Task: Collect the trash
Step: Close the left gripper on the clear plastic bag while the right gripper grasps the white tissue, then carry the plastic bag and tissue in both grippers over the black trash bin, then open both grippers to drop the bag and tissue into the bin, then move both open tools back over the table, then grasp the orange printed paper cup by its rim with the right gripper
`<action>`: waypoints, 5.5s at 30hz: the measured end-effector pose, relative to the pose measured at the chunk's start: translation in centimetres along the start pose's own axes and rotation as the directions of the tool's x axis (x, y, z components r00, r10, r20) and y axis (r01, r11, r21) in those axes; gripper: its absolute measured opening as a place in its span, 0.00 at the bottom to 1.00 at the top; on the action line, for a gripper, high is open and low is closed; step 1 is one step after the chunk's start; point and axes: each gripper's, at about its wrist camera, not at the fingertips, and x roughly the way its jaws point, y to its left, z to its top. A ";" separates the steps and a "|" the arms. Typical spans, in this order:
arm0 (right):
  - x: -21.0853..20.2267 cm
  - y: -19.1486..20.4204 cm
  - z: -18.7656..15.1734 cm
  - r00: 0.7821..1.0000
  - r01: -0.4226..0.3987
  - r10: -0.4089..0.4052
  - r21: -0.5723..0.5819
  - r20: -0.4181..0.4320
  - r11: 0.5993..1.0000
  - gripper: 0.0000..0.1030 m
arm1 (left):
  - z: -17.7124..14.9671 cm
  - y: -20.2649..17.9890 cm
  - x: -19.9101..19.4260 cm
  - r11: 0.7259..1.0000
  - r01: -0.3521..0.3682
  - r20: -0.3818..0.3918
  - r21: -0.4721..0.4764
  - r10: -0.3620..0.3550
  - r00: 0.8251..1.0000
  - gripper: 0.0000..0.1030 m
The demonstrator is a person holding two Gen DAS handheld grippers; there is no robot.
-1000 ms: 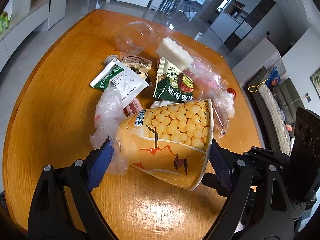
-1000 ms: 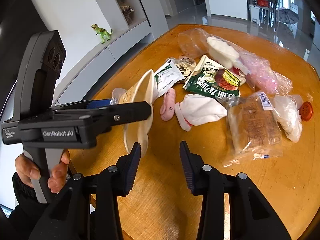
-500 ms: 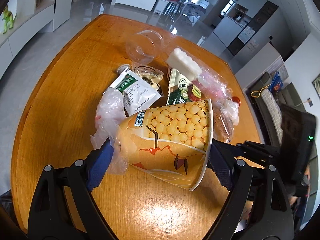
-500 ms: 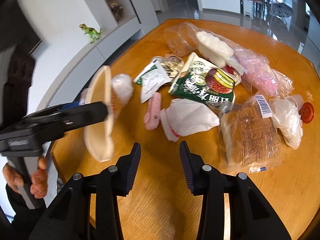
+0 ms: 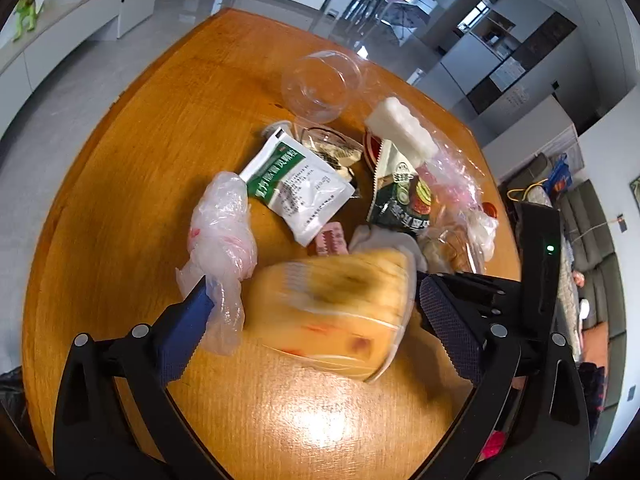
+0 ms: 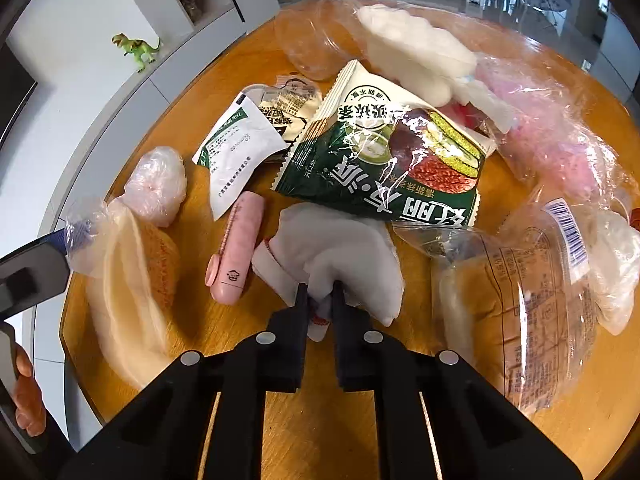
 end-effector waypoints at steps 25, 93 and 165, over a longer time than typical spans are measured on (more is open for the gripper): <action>-9.6 1.8 -3.1 0.985 -0.031 0.037 -0.038 0.169 0.999 0.11 | -3.0 0.3 -4.9 0.989 -0.147 0.138 0.036 0.141 0.980 0.07; -2.9 37.6 -13.9 0.938 -0.341 0.304 -0.578 -0.164 0.741 0.55 | -31.6 17.8 -27.2 0.630 -0.596 0.089 -0.498 0.721 0.688 0.94; -8.9 -7.0 -1.3 0.972 -0.098 0.077 0.086 0.224 0.991 0.04 | -2.7 -6.8 5.4 0.829 -0.495 0.057 0.262 0.498 0.865 0.76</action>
